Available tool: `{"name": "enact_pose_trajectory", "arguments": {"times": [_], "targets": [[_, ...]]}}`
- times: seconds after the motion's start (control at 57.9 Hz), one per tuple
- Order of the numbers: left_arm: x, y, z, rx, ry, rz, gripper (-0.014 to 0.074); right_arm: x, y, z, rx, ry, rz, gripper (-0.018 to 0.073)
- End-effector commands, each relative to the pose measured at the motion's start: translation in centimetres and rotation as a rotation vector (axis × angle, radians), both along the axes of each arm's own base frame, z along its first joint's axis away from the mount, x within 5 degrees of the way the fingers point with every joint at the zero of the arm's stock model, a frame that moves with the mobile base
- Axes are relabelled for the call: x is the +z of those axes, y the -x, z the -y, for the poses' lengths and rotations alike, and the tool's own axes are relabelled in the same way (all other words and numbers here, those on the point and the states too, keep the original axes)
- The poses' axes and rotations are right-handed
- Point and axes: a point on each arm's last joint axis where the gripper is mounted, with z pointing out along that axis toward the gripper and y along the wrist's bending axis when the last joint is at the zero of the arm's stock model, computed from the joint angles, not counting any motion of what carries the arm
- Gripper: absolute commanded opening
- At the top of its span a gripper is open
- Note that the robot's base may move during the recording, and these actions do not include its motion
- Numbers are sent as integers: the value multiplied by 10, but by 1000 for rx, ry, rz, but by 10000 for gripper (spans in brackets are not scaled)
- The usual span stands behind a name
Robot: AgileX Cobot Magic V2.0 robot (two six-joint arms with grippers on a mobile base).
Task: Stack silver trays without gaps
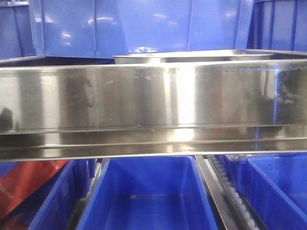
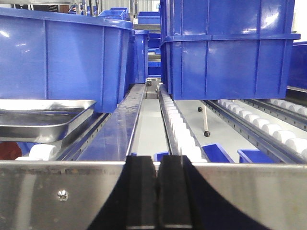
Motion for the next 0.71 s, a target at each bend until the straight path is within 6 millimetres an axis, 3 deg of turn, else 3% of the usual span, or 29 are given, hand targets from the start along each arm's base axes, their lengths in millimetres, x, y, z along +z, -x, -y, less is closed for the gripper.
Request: {"name": "enact_pose_trajectory", "arguments": {"times": [0.0,0.691], "targets": [[3,0,0,-1,2,25,-6,2,0,0,0,0,27,-81],[3,0,0,-1,2,25,-6,2,0,0,0,0,27,-81]]}}
